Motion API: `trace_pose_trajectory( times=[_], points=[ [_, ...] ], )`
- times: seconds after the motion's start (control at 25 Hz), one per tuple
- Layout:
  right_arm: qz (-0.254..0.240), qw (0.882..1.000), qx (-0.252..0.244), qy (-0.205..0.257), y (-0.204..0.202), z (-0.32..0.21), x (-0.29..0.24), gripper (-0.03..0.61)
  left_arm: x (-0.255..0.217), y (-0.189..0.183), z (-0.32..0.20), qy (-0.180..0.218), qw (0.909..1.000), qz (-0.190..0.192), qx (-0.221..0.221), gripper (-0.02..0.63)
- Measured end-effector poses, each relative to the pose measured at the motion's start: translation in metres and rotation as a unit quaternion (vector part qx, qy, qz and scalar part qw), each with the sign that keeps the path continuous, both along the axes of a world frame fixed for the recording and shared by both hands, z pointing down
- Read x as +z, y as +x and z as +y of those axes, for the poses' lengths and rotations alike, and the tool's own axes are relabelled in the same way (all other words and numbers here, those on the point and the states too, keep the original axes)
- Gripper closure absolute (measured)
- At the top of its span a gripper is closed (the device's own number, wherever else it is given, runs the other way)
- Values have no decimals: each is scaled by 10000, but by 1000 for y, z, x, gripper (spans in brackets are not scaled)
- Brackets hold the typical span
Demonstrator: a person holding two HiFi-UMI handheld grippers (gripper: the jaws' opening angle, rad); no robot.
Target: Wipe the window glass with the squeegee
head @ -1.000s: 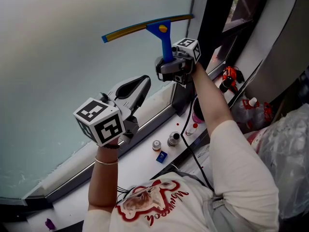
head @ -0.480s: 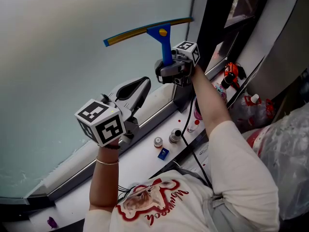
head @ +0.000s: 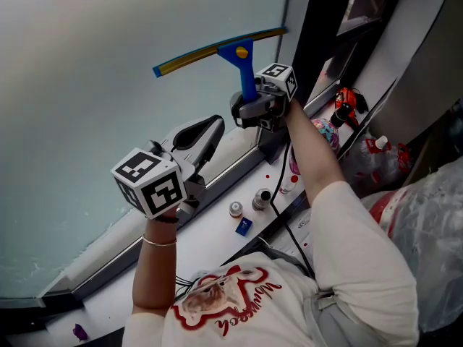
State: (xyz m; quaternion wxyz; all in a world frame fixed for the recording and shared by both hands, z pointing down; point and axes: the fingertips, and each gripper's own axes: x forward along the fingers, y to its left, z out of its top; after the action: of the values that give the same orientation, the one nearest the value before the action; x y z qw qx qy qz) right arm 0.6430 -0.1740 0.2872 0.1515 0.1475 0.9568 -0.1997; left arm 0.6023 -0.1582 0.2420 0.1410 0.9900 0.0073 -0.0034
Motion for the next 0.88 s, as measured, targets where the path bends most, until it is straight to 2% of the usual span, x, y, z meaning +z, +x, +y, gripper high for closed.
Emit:
trace_pose_trajectory(
  times=[0.4,0.88],
  points=[
    [-192,9997,-76,-159,1,-2,10,529,0,5,-6,-98,9999,-103,-25,614],
    [-107,9993,-24,-344,1,0,30,529,13,7,-13,-225,9996,-172,-58,614]
  ],
)
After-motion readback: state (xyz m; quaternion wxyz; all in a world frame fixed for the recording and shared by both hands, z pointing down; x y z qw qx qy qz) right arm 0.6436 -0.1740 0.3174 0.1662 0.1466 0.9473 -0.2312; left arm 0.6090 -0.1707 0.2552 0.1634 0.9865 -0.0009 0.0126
